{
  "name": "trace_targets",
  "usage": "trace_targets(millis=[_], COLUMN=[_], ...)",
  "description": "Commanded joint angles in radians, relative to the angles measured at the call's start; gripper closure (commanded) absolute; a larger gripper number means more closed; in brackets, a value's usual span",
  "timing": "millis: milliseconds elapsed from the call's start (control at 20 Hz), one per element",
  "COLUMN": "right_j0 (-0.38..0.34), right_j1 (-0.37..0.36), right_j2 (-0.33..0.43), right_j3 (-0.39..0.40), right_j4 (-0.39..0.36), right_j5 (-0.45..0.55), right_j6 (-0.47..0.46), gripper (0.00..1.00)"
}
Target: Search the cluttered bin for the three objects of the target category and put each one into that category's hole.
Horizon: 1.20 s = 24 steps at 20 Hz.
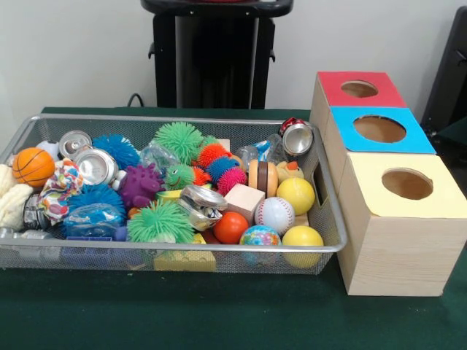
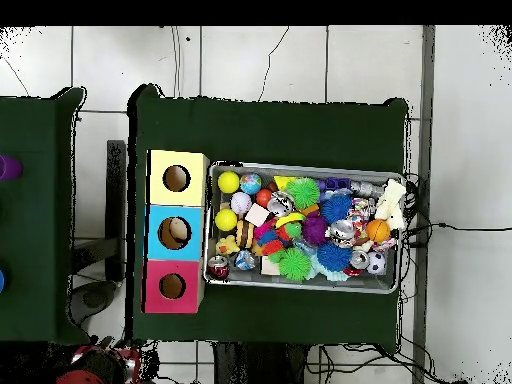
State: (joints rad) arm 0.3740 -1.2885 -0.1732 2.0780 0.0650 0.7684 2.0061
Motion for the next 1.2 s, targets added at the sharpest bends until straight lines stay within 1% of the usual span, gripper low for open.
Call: trace_targets(millis=[50,250,350,600,800,950,1150,1200], right_j0=[-0.036,-0.059,-0.083,-0.145,-0.187,-0.200,-0.247,-0.265], right_j1=[0.052,0.092,0.104,0.141,0.150,0.161,0.174,0.187], right_j2=[-0.048,-0.075,-0.077,-0.051,-0.033,-0.026,0.002,0.012], right_j3=[0.002,0.024,0.042,0.106,0.142,0.156,0.188,0.195], right_j4=[0.007,-0.025,-0.024,-0.010,-0.021,-0.039,-0.039,-0.042], right_j5=[0.079,0.003,-0.036,-0.143,-0.208,-0.243,-0.302,-0.324], right_j6=[0.276,0.279,0.257,0.188,0.143,0.133,0.092,0.081], gripper=[0.00,0.00,0.00,0.00,0.00,0.00,0.00,0.00])
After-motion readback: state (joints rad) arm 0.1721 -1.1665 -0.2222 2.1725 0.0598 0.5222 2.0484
